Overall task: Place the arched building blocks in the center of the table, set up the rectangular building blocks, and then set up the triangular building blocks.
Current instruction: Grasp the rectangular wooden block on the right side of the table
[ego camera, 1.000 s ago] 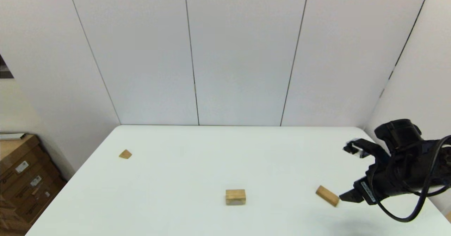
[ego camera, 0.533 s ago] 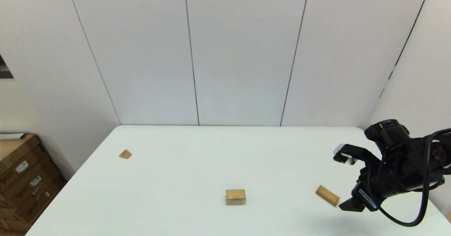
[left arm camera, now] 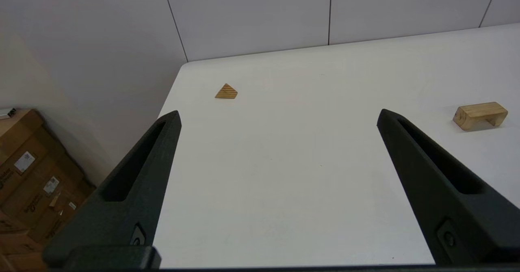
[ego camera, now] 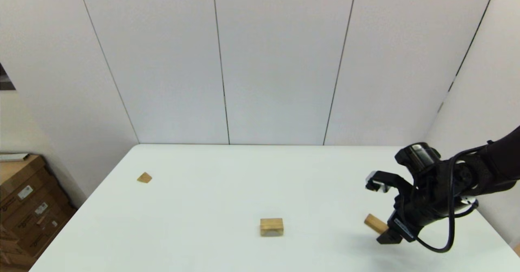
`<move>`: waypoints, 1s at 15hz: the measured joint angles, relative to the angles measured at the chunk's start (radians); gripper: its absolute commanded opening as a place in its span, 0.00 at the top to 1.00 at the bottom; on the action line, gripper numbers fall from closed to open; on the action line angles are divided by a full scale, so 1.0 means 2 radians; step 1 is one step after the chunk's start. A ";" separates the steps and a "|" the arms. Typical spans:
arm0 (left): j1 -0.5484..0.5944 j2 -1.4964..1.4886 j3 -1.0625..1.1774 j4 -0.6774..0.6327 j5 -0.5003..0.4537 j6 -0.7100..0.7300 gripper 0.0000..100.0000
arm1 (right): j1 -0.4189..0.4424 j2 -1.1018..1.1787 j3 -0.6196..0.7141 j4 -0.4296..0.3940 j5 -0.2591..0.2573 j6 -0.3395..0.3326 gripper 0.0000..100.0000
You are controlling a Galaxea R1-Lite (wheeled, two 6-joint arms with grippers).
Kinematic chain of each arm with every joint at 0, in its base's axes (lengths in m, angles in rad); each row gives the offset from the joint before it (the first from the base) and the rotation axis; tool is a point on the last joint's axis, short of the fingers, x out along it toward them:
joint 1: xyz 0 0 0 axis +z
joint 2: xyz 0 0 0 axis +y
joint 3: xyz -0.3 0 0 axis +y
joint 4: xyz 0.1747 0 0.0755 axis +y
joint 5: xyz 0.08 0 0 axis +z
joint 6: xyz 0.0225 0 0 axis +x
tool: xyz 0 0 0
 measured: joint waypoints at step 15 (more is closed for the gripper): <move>0.000 0.000 0.000 0.000 0.000 0.000 0.00 | -0.030 0.102 -0.067 0.001 0.008 0.004 0.00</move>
